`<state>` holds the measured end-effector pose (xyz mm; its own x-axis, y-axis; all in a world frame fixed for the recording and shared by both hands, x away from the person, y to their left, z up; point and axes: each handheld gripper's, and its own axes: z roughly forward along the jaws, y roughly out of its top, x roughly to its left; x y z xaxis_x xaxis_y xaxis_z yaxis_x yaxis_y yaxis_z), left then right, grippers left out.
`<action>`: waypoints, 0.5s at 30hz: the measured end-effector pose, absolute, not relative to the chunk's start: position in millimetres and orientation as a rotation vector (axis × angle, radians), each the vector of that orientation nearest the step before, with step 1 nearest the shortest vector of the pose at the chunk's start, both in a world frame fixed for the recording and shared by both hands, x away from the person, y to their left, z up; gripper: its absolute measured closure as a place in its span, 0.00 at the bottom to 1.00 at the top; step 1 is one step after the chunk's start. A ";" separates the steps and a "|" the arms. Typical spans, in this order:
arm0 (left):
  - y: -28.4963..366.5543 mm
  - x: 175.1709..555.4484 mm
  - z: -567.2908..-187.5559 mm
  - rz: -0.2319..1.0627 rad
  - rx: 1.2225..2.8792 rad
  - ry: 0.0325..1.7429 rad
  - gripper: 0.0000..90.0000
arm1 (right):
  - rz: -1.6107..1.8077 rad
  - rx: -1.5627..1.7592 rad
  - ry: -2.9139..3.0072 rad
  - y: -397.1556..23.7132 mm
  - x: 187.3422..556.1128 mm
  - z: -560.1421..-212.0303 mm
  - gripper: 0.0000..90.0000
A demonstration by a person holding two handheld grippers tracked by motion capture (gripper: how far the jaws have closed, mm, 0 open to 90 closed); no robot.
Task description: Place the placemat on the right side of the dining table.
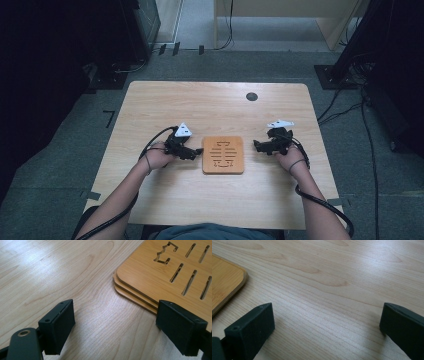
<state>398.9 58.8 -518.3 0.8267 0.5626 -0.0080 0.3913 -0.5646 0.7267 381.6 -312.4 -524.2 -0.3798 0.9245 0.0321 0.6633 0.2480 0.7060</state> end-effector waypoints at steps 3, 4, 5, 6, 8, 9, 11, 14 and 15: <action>58.8 398.8 -518.3 0.289 2.241 0.695 0.16 | 0.916 1.450 2.135 -312.7 381.4 -524.5 0.00; 58.9 398.8 -518.3 0.289 2.241 0.695 0.16 | 0.916 1.450 2.135 -312.7 381.4 -524.5 0.00; 58.9 398.8 -518.2 0.289 2.241 0.695 0.16 | 0.916 1.449 2.135 -312.7 381.4 -524.5 0.00; 58.9 398.8 -518.2 0.289 2.241 0.695 0.16 | 0.916 1.450 2.134 -312.7 381.4 -524.5 0.00; 59.0 398.9 -518.2 0.289 2.241 0.695 0.16 | 0.916 1.450 2.135 -312.7 381.4 -524.5 0.00; 58.9 398.8 -518.3 0.289 2.241 0.695 0.16 | 0.916 1.449 2.135 -312.7 381.4 -524.5 0.00; 58.7 398.7 -518.3 0.289 2.240 0.695 0.16 | 0.916 1.449 2.135 -312.7 381.4 -524.5 0.00; 58.7 398.7 -518.3 0.290 2.240 0.695 0.16 | 0.916 1.450 2.134 -312.7 381.4 -524.5 0.00; 58.7 398.7 -518.3 0.290 2.240 0.695 0.16 | 0.916 1.449 2.135 -312.7 381.5 -524.5 0.00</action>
